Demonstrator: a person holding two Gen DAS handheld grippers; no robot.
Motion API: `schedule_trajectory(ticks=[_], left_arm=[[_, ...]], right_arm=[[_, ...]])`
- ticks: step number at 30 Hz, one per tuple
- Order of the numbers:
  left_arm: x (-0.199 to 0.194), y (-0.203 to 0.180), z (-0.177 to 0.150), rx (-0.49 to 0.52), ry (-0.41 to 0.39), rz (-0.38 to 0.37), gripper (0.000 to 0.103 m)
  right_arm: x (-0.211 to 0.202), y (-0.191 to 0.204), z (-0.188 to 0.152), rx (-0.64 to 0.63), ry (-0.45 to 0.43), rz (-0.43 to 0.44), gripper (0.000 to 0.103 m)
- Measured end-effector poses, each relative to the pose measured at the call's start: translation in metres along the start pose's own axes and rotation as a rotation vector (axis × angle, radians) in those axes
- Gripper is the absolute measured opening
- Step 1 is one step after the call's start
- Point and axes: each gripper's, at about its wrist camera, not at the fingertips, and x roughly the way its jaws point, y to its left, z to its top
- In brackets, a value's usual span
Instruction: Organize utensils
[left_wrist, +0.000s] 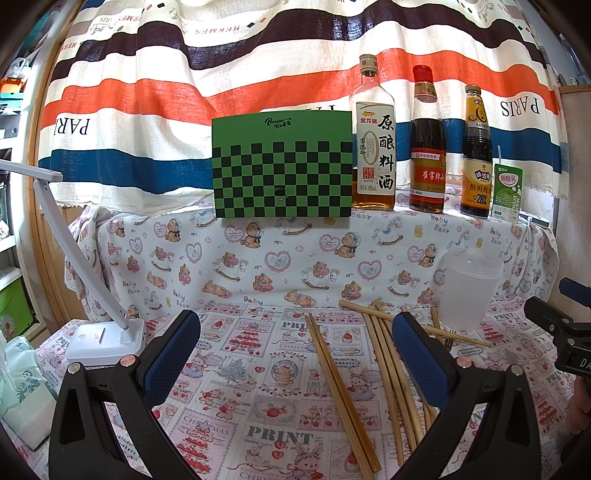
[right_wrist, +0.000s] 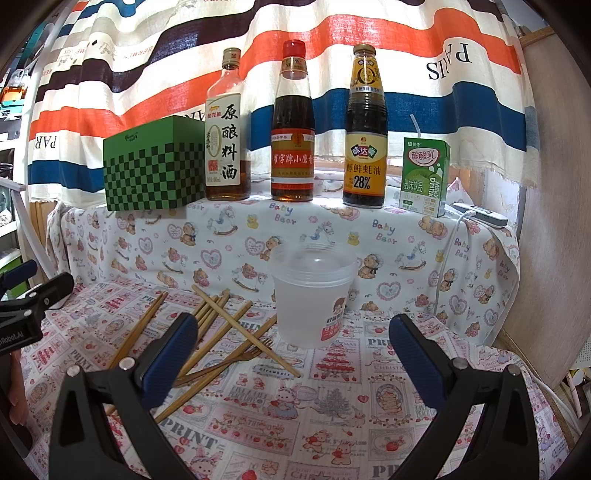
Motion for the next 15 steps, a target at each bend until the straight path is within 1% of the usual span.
schedule_trajectory(ticks=[15], left_arm=[[-0.0001,-0.0004,0.0002,0.001,0.001,0.001,0.103]], right_arm=[[0.0002,0.0005,0.0016,-0.006,0.011,-0.007,0.103]])
